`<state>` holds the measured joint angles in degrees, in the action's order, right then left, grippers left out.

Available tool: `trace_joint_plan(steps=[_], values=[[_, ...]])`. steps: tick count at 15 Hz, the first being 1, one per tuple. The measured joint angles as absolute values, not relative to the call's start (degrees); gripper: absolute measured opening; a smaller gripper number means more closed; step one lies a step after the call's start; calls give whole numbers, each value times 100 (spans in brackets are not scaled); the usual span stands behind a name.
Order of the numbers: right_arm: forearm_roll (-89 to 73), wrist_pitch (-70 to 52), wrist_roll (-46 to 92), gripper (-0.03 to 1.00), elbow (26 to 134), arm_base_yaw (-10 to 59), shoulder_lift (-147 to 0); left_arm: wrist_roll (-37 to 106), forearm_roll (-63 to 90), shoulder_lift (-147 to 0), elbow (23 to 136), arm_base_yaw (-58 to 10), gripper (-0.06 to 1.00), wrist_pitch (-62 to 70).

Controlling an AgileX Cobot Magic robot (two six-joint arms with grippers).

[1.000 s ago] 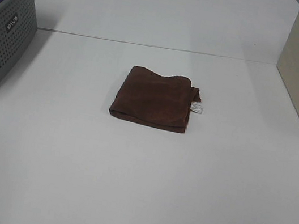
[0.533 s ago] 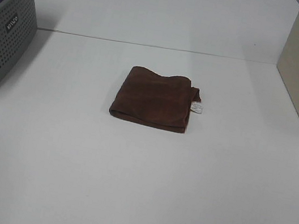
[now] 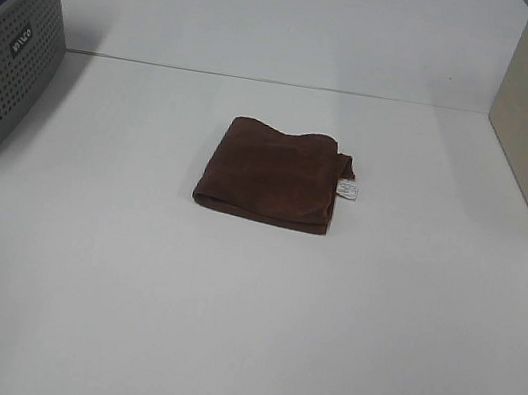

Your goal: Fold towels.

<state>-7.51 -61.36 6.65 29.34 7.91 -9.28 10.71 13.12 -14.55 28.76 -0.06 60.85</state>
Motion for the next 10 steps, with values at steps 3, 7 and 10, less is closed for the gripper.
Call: trace_joint_plan(steps=[3,7,10], values=[[-682,-6131,665,87,2899,791,-848,1071,1301,-968,2865,304,85,6068],[-470,-6125,533,87,2888,791,-676,1071,1306,-6,2865,304,85,6073],[-367,-6131,413,87,2888,791,-493,1071,1306,23,2865,304,85,6073]])
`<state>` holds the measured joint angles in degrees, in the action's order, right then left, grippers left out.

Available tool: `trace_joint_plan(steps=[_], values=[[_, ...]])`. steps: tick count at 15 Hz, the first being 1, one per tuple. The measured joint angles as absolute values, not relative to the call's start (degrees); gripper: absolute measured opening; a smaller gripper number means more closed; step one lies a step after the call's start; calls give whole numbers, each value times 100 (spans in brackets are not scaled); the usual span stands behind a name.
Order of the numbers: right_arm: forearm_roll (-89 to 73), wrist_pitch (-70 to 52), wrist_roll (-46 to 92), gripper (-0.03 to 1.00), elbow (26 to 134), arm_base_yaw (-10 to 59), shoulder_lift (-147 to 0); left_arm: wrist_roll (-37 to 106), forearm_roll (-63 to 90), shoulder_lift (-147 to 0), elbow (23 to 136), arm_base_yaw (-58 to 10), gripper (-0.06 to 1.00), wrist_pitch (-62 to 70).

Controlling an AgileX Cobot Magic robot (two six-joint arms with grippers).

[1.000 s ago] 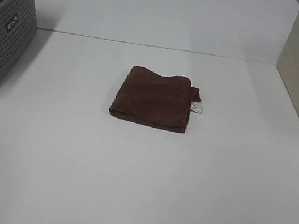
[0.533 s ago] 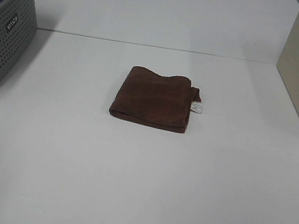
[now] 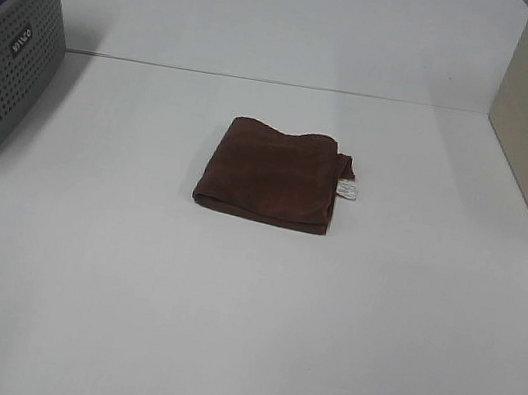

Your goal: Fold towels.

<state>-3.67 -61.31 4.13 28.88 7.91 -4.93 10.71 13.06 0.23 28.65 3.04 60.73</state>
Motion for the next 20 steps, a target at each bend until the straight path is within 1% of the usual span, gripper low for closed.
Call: trace_joint_plan(steps=[3,7,17,20], values=[[-350,-6131,390,87,2888,739,-493,1071,1306,23,2865,304,85,6073],[-338,-6131,390,87,2888,-17,-493,1071,1306,23,2865,304,85,6073],[-344,-6131,390,86,2888,-40,-481,1071,1306,23,2865,304,85,6073],[-350,-6119,390,86,2888,-40,0,1071,1306,23,2865,304,85,6073]])
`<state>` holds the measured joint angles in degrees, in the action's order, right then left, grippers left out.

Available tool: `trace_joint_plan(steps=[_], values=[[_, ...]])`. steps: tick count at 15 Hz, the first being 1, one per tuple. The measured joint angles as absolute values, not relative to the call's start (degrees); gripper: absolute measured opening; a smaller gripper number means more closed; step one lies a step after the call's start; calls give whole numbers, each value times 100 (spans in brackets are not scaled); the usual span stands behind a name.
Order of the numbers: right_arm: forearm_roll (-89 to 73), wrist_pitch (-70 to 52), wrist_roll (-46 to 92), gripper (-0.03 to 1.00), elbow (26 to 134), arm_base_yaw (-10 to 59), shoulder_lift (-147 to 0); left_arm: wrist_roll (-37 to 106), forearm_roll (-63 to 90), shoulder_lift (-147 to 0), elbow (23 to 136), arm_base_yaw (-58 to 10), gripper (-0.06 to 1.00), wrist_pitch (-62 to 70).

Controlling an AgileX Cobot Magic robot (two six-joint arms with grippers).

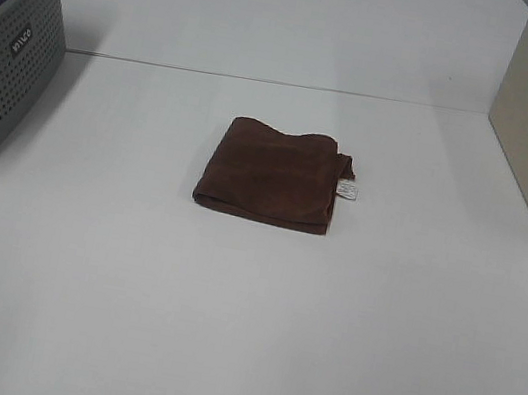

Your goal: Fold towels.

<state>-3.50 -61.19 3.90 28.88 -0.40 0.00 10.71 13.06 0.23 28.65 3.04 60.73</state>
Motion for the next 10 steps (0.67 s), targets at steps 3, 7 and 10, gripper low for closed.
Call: trace_joint_plan(steps=[3,7,10], values=[[-395,-6102,390,86,2888,-40,40,1071,1312,23,2865,304,85,6073],[-401,-6102,390,86,2888,-40,40,1071,1312,23,2865,304,85,6073],[-401,-6096,390,86,2888,-40,40,1071,1312,23,2865,304,85,6073]])
